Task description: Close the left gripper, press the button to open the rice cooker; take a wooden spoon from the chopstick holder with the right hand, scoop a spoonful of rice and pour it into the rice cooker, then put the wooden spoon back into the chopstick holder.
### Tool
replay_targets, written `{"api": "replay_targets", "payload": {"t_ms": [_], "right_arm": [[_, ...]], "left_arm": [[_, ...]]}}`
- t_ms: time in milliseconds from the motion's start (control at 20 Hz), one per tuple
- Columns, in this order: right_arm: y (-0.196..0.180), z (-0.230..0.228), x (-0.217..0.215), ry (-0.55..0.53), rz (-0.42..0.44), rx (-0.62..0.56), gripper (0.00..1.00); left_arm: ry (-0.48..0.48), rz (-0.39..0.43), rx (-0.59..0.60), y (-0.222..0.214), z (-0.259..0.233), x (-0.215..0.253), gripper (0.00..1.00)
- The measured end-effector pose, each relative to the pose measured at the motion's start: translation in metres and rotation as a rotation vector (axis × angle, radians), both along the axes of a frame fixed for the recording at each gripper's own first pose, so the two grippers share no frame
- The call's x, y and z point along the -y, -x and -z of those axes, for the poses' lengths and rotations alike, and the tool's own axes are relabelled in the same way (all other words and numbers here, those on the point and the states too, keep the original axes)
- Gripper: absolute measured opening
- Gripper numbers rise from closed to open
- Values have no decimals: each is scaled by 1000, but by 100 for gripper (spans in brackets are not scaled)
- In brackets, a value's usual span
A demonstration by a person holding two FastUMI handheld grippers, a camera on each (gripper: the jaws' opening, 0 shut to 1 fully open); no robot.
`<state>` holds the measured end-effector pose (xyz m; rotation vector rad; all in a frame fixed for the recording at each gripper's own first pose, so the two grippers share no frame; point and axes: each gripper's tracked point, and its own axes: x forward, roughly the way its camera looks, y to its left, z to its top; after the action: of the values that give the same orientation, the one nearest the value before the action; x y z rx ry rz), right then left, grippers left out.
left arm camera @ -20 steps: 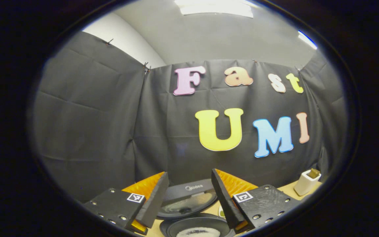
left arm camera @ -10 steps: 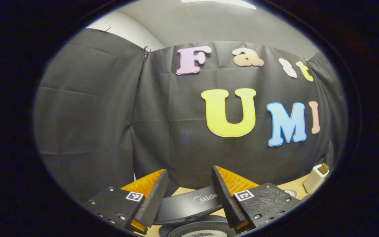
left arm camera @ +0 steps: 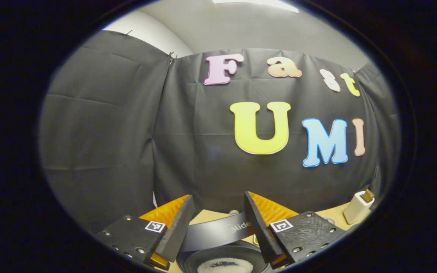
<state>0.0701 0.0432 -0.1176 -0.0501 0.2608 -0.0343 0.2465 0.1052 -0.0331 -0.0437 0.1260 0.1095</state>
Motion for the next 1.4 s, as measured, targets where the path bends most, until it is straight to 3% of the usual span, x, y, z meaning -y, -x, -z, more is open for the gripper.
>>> {"api": "replay_targets", "payload": {"t_ms": [500,1100,1400], "right_arm": [[4,0,6,-6,-94,-7,98],[21,2,22,6,-148,-23,98],[26,3,25,18,-173,-28,98]], "left_arm": [[20,7,-92,58,42,38,85],[50,3,-220,111,119,75,84],[17,-8,-249,126,150,87,85]]}}
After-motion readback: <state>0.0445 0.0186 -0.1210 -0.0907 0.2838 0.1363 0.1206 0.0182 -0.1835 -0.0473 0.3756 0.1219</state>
